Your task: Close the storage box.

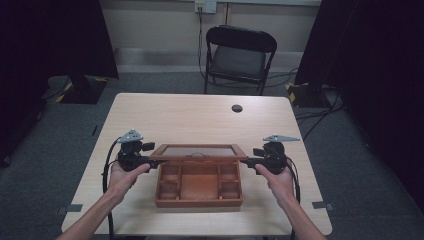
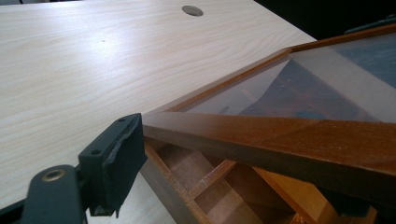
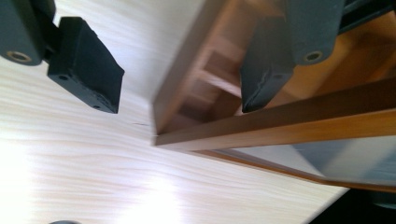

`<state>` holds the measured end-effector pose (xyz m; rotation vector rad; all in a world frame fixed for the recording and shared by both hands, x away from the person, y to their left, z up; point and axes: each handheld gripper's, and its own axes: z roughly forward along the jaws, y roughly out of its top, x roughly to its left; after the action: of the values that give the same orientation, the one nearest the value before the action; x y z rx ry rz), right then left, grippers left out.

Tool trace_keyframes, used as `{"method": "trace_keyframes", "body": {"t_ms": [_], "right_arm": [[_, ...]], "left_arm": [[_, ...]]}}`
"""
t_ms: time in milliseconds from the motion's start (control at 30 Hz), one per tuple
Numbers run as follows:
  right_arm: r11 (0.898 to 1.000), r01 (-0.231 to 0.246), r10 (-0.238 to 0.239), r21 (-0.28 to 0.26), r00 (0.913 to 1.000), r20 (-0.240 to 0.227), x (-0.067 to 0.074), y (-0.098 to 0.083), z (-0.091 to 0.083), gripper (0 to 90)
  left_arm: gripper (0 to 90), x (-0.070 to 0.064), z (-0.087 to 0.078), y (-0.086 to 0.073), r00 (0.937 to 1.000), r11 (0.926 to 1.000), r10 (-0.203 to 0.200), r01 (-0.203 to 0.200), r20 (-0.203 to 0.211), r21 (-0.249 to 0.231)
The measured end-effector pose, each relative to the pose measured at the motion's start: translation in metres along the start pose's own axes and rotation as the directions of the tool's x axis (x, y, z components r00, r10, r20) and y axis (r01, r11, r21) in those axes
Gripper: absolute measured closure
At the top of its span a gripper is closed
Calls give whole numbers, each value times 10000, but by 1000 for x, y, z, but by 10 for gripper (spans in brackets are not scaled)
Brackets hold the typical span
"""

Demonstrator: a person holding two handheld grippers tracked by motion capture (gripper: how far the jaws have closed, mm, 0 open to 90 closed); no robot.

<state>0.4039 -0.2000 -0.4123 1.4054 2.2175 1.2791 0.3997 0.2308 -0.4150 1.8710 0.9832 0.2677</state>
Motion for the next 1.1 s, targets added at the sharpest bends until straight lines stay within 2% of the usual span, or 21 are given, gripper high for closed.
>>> {"method": "trace_keyframes", "body": {"t_ms": [33,167,233,333,400,500,533,633,700,767,800,867,933,1000,1067,1100], "right_arm": [[10000,4,-4,22,9999,111,-2,0,0,306],[9997,-244,245,-63,9997,66,-10,3,-2,327],[9989,-324,323,-345,9995,-31,-12,6,-7,338],[9986,-327,325,-416,9995,-54,-13,12,-10,356],[9975,-483,470,-524,9986,-245,-13,18,-11,359],[9973,-418,397,-599,9986,-357,-12,25,-12,358],[9971,-165,122,-748,9983,-572,-7,35,-14,354],[9977,32,-85,-680,9969,-780,0,45,-15,329],[9964,509,-571,-671,9938,-949,17,56,-13,324],[9957,658,-741,-651,9880,-1355,28,61,-12,324],[9945,773,-874,-711,9844,-1525,34,63,-11,324],[9932,933,-1053,-702,9755,-1934,45,67,-10,331],[9939,993,-1084,-478,9599,-2586,58,71,-9,365],[9895,1410,-1446,-333,9489,-2804,72,75,-8,406],[9843,1761,-1713,-146,9312,-3218,85,75,-4,457],[9819,1893,-1805,-59,9257,-3324,91,75,-2,484]], "left_arm": [[170,0,0,0,10000,10000,-39,39,-4,-3],[168,-2,-2,-1,10000,10000,-6,6,-67,7],[168,-2,-4,-2,9998,9998,146,-144,-162,100],[167,-3,-4,-4,9998,9999,138,-137,-162,99],[167,-3,-4,-4,9997,9999,144,-143,-192,84],[170,-3,-4,-4,9997,9999,146,-144,-187,87],[170,-3,-5,-6,9996,9996,243,-241,-142,175],[174,-4,-5,-8,9995,9995,277,-275,-137,141],[183,-5,-7,-11,9997,9997,227,-225,-130,116],[185,-6,-8,-13,9995,9996,255,-252,-191,141],[188,-6,-8,-14,9998,9998,133,-131,-144,133],[188,-6,-9,-14,9998,9997,180,-180,-37,169],[185,-6,-9,-15,9999,9998,163,-163,-4,148],[185,-7,-10,-16,9999,9998,105,-106,54,158],[184,-7,-9,-16,9997,9995,222,-223,53,245],[184,-7,-10,-17,9997,9993,262,-262,31,283]]}}
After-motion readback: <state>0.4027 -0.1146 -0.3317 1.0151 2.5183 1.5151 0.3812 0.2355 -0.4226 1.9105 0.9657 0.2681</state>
